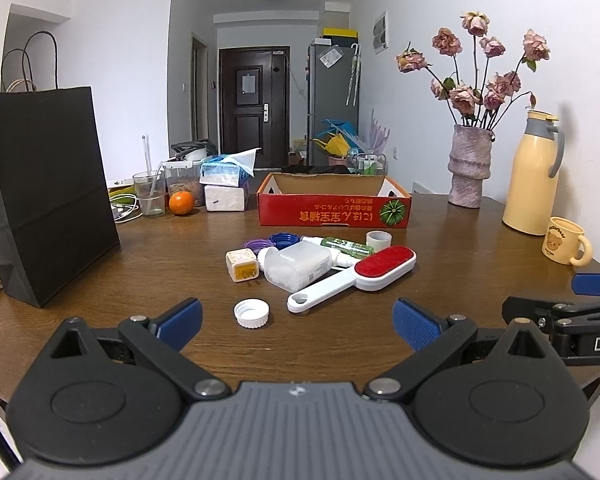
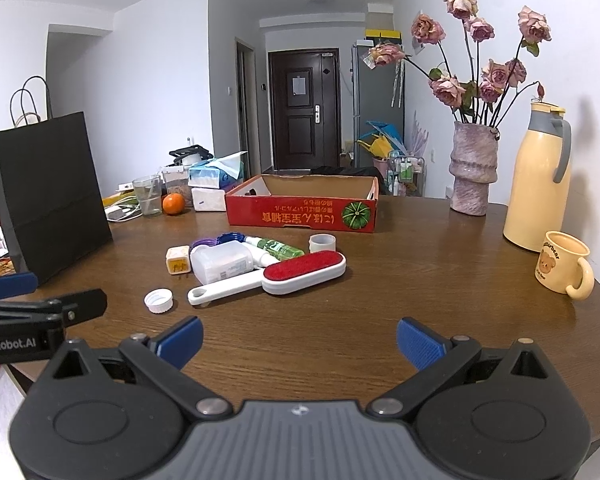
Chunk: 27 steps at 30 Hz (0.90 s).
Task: Organize rigid objects
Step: 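Reach the left tool to the white bottle cap and close on it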
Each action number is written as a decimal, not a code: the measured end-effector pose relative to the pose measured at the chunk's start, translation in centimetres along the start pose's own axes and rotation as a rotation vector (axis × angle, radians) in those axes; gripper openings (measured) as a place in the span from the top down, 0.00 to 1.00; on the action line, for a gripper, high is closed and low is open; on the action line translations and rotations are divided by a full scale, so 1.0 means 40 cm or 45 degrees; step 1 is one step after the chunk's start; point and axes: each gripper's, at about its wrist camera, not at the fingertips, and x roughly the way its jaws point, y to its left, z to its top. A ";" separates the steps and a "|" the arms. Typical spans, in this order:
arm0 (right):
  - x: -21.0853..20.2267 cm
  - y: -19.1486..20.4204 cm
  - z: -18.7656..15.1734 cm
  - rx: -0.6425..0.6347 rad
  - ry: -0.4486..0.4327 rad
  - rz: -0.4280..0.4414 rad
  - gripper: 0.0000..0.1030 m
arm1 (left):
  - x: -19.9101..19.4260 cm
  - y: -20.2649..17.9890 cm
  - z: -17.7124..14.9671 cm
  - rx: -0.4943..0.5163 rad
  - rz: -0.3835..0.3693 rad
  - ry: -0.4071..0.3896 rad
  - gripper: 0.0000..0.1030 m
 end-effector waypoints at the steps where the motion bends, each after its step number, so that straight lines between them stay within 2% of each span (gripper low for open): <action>1: 0.007 -0.001 0.001 0.000 0.002 -0.001 0.00 | 0.009 0.000 -0.001 -0.003 0.005 0.004 0.00; 16: 0.129 -0.002 0.016 0.000 0.061 -0.005 0.00 | 0.124 0.029 0.002 -0.015 0.042 0.046 0.00; 27: 0.230 -0.013 0.030 0.022 0.114 -0.020 0.00 | 0.242 0.052 0.008 -0.021 0.064 0.118 0.00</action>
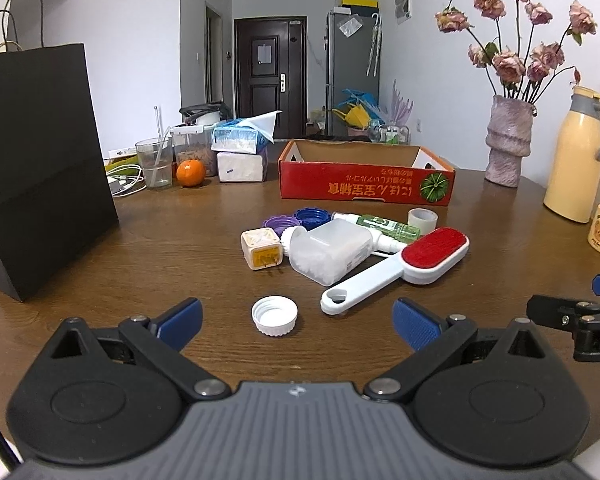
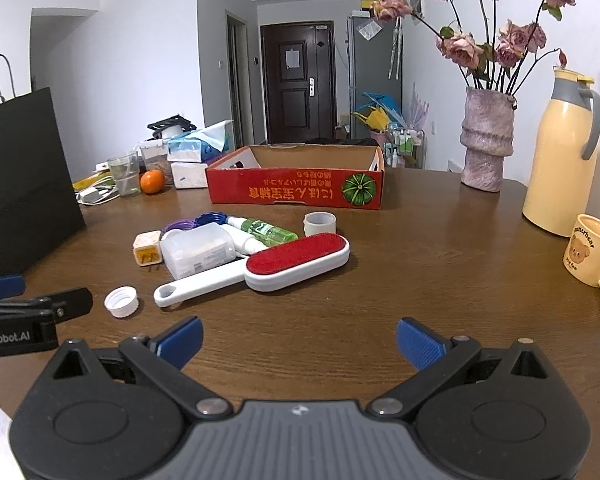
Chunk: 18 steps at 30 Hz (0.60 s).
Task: Organize rigid objects
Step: 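Reach the left tool to the white bottle cap and close on it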
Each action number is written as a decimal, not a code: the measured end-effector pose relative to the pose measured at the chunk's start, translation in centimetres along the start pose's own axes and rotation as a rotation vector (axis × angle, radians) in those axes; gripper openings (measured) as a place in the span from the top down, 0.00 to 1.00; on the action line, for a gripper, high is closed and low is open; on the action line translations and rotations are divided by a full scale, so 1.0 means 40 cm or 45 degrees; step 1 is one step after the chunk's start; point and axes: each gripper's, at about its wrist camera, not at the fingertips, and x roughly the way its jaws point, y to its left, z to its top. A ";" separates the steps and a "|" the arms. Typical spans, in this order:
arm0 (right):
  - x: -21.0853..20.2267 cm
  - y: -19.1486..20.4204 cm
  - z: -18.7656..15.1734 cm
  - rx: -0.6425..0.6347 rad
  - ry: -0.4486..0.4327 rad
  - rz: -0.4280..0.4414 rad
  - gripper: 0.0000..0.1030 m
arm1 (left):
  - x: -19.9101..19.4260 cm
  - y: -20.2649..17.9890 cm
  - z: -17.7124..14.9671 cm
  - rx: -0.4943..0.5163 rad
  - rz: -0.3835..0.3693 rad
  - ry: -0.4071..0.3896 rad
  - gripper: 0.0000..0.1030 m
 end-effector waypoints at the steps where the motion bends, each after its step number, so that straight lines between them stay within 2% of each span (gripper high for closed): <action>1: 0.009 0.000 0.004 0.000 0.005 -0.003 0.00 | 0.009 0.001 0.003 0.001 0.002 0.004 0.00; 7: 0.057 -0.001 0.022 0.005 0.022 -0.004 0.00 | 0.063 0.015 0.012 -0.002 0.010 0.035 0.01; 18: 0.139 0.006 0.043 0.001 0.067 -0.008 0.00 | 0.165 0.039 0.007 -0.006 0.004 0.129 0.19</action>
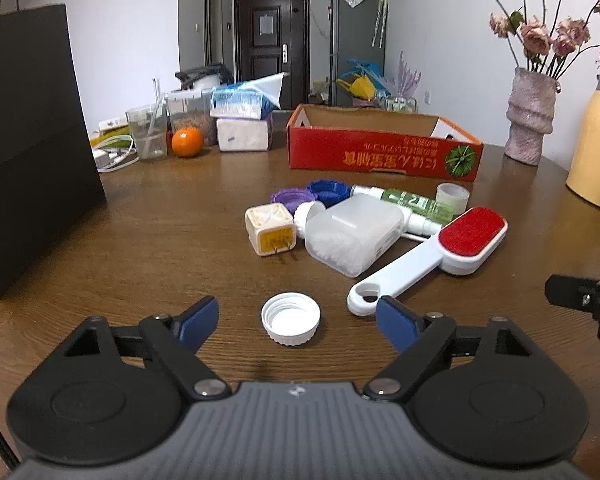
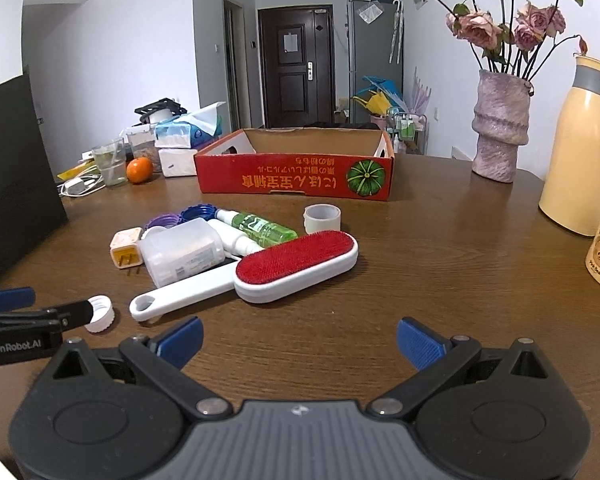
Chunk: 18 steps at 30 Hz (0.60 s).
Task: Organize rigid objects
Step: 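Reach the left tool to the white bottle cap and close on it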
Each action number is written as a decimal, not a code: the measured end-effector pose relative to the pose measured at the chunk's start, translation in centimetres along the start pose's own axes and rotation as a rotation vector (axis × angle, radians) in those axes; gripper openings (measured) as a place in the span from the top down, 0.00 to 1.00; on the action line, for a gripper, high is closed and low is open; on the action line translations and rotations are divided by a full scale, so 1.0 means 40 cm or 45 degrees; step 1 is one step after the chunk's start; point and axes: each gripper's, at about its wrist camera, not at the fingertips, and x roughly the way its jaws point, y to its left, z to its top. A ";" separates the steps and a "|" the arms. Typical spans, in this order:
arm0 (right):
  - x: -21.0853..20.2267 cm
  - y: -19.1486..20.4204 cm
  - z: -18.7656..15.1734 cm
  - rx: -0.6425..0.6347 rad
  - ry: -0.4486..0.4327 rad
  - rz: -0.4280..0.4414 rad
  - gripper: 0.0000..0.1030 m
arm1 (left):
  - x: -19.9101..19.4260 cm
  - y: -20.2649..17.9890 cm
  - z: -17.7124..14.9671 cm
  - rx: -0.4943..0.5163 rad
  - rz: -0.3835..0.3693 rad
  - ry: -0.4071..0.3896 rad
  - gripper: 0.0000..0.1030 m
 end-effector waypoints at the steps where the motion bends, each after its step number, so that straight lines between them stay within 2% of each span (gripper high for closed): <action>1: 0.007 0.000 0.002 0.001 0.003 0.000 0.00 | 0.010 0.003 -0.001 -0.001 -0.002 0.011 0.20; 13: 0.065 0.000 0.012 0.001 0.033 0.008 0.00 | 0.088 0.014 -0.006 -0.031 -0.014 0.096 0.42; 18: 0.080 0.003 0.013 0.002 0.042 0.010 0.00 | 0.105 0.015 -0.007 -0.032 -0.040 0.114 0.61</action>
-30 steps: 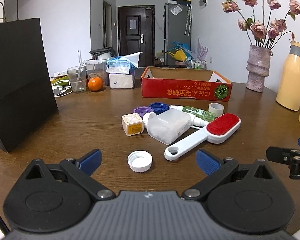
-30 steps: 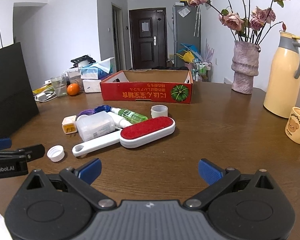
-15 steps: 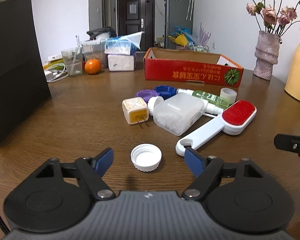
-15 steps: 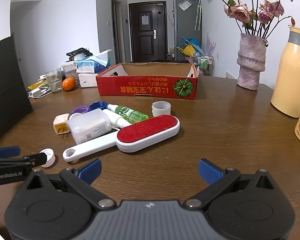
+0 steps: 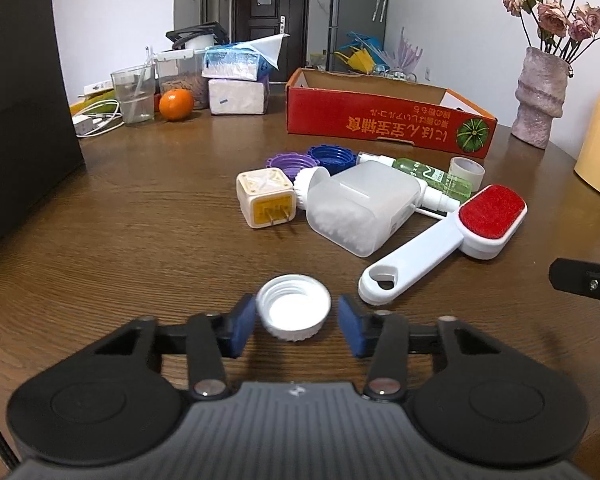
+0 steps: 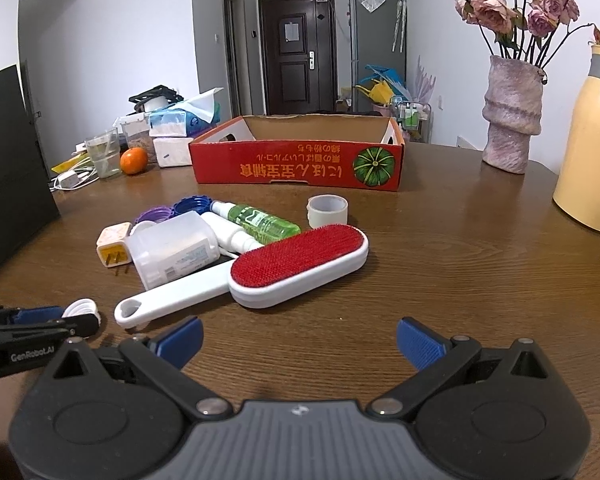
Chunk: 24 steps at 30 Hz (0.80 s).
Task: Organize rigid objects
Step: 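Reach the left tool to the white bottle cap and close on it, then grasp the red lint roller handle with the right tool while left holds cap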
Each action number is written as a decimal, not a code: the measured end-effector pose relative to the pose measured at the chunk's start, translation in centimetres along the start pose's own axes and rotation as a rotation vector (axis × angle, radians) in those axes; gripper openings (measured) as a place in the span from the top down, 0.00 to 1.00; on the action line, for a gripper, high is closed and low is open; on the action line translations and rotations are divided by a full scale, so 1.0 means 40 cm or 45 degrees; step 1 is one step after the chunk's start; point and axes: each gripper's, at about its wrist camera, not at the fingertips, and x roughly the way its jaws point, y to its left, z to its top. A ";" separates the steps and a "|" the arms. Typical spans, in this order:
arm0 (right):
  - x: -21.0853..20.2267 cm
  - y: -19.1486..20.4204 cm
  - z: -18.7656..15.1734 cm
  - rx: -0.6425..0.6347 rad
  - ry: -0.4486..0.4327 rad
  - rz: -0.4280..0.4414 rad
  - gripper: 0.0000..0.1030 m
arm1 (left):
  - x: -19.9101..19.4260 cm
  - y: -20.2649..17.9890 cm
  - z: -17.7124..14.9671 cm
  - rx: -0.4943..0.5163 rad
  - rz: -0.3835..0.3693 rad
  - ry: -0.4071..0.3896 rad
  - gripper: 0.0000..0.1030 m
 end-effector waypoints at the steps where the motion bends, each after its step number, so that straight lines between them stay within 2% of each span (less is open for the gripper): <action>1: 0.002 0.001 0.000 -0.001 0.002 0.001 0.00 | 0.001 0.000 -0.001 0.001 -0.003 -0.002 0.61; 14: 0.041 0.032 0.022 0.000 0.005 -0.013 0.00 | -0.024 0.016 0.006 -0.028 -0.011 -0.052 0.61; 24: 0.125 0.111 0.084 -0.050 0.006 -0.094 0.00 | -0.056 0.052 0.018 -0.057 0.017 -0.102 0.61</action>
